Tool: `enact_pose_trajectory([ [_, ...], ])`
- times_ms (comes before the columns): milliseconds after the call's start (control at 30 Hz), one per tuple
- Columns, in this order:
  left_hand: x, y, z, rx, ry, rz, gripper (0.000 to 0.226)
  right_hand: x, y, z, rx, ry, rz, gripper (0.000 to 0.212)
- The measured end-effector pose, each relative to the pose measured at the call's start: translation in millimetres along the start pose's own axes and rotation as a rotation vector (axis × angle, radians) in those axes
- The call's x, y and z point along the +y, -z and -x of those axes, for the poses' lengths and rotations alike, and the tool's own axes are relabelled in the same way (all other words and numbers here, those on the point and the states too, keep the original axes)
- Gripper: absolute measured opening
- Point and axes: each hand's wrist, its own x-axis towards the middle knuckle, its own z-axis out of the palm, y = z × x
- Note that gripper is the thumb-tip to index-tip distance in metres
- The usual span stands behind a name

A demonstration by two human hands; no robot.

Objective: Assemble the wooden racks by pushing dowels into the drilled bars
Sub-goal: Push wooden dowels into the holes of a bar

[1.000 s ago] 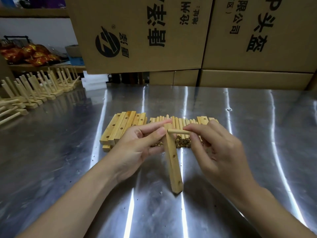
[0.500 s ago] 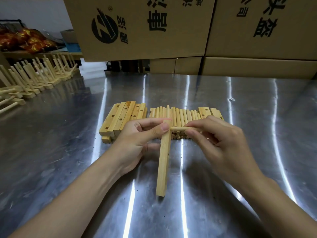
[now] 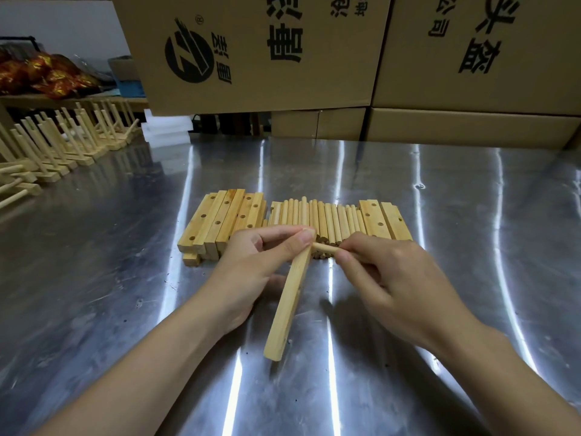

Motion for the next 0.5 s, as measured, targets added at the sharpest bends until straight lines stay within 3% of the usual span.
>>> enact_pose_trajectory([
  [200, -8, -14, 3, 0.055, -0.014, -0.065, 0.025, -9, -2, 3, 0.001, -0.04, 0.183, 0.037],
  [300, -9, -16, 3, -0.02, 0.03, -0.05, 0.032, -8, -4, 3, -0.008, -0.079, 0.227, 0.037],
  [500, -10, -21, 6, -0.126, 0.082, -0.082, 0.038, -1, -10, 1, 0.024, -0.067, 0.075, 0.044],
])
